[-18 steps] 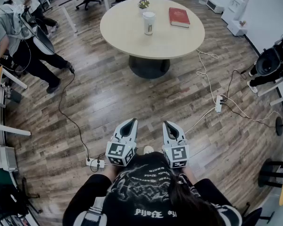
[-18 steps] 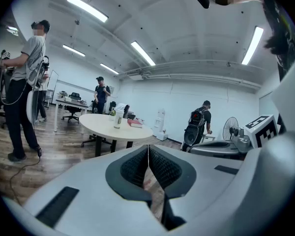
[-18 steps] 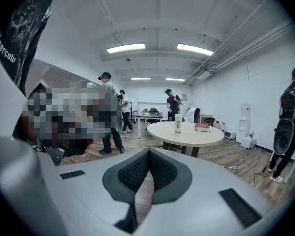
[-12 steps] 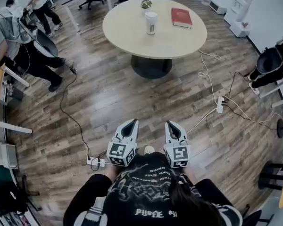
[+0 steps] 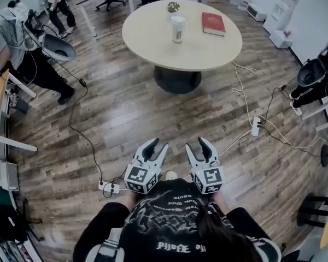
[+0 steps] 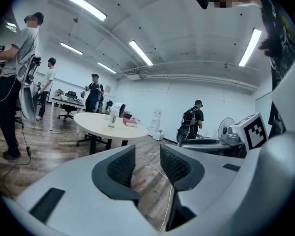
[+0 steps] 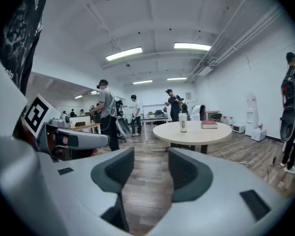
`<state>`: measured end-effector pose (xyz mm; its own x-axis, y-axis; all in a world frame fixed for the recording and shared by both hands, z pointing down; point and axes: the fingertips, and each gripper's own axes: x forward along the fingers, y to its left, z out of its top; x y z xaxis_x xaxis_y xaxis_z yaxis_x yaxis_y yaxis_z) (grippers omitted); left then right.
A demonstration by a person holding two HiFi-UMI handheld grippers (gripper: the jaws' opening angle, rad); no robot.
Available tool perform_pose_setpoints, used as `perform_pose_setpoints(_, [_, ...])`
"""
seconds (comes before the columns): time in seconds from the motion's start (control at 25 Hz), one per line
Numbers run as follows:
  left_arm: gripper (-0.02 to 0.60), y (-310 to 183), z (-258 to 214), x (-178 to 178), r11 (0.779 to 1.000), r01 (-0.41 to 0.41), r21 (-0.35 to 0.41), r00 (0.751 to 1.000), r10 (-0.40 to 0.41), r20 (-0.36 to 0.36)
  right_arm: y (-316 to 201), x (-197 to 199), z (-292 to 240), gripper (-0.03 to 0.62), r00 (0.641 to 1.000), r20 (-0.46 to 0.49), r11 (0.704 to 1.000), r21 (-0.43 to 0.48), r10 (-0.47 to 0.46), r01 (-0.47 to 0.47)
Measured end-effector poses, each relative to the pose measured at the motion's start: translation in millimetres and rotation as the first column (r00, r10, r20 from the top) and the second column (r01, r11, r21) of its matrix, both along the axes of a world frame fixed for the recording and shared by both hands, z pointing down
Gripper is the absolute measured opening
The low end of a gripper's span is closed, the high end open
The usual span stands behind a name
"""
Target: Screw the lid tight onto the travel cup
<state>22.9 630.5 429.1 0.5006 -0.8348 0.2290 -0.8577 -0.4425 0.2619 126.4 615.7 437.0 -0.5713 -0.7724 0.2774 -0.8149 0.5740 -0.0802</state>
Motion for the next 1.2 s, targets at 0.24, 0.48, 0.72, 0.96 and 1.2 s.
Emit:
perform_pose_setpoints(0.24, [0.332, -5, 0, 13, 0.999, -0.048, 0.009, 0.999, 0.048, -0.012, -8, 2, -5, 0.345, 0.999, 0.017, 0.999, 0.02, -0.048, 0.047])
perform_pose_setpoints(0.48, [0.339, -9, 13, 24, 0.998, -0.062, -0.012, 0.998, 0.062, -0.006, -18, 14, -1, 0.345, 1.0, 0.012, 0.999, 0.027, -0.029, 0.028])
perform_pose_setpoints(0.72, [0.339, -29, 25, 36, 0.988, -0.144, -0.06, 0.989, 0.142, -0.033, -42, 19, 9, 0.344, 1.0, 0.005, 1.0, 0.003, -0.001, 0.001])
perform_pose_setpoints(0.96, [0.339, -88, 30, 20, 0.984, -0.166, -0.07, 0.986, 0.163, -0.048, -92, 2, 13, 0.344, 1.0, -0.017, 1.0, -0.007, 0.018, -0.018])
perform_pose_setpoints(1.2, [0.339, -169, 29, 1, 0.974, -0.217, -0.068, 0.976, 0.215, -0.035, -158, -22, 15, 0.344, 0.999, -0.033, 0.999, -0.019, 0.043, -0.043])
